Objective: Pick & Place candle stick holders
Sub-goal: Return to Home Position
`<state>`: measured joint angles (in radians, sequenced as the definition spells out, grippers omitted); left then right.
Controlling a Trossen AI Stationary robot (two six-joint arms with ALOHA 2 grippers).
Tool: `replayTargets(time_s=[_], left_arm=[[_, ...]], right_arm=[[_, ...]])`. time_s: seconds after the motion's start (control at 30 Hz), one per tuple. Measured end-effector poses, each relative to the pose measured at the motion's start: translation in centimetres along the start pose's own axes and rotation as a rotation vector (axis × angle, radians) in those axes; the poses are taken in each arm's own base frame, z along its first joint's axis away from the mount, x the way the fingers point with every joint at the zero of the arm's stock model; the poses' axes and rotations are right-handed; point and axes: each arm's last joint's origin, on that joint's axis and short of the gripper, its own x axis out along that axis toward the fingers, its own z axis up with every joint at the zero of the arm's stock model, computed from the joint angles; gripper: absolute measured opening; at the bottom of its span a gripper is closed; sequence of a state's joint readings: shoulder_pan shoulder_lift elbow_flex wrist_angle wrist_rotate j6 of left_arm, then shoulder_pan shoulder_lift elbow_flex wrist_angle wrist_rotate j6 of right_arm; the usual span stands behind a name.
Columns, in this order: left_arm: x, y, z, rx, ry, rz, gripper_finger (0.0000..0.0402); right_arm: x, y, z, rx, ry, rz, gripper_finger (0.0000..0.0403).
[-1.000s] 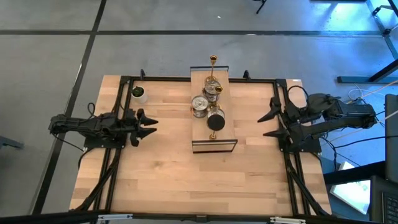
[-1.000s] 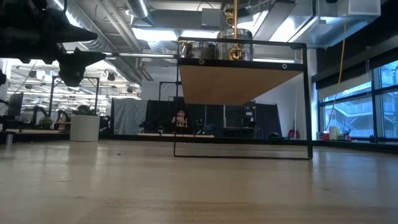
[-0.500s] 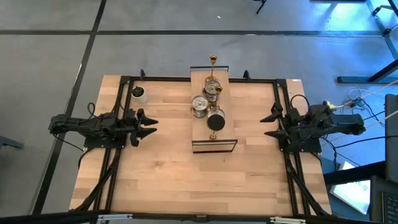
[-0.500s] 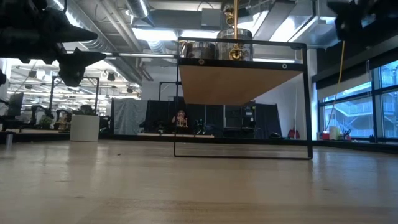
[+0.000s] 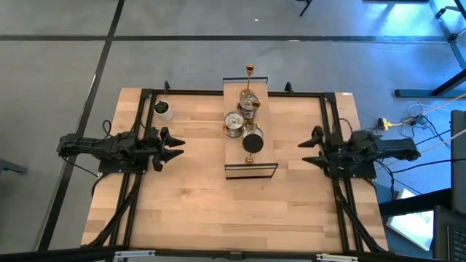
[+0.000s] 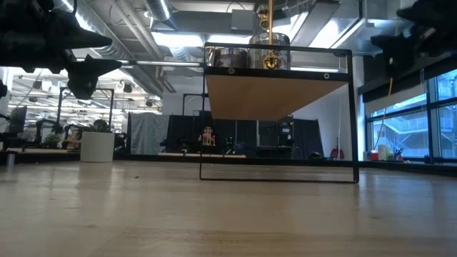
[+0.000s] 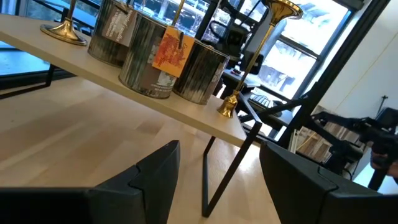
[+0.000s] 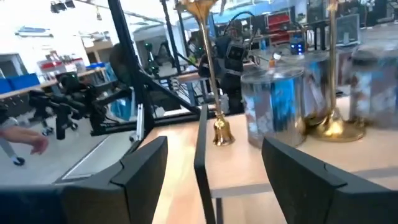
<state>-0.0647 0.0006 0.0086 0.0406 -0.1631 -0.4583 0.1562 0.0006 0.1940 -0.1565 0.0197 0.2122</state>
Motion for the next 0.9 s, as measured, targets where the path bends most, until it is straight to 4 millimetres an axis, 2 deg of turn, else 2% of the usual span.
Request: replayTargets(time_s=[0.2, 0.27, 0.57, 0.9], left_arm=[[0.0, 0.0, 0.0, 0.000, 0.001, 0.000, 0.0218], [0.0, 0.0, 0.0, 0.000, 0.001, 0.001, 0.0218], [0.0, 0.0, 0.0, 0.000, 0.002, 0.001, 0.0218], [0.0, 0.0, 0.0, 0.000, 0.002, 0.001, 0.0218]], right_arm=[[1.3, -0.7, -3.1, 0.028, -0.091, 0.015, 0.0265], [1.4, -0.9, -3.9, 0.044, -0.054, -0.005, 0.0265], [1.4, -1.8, -4.2, 0.065, -0.043, -0.162, 0.0265], [1.4, -1.6, -4.3, 0.088, -0.011, -0.091, 0.0265]])
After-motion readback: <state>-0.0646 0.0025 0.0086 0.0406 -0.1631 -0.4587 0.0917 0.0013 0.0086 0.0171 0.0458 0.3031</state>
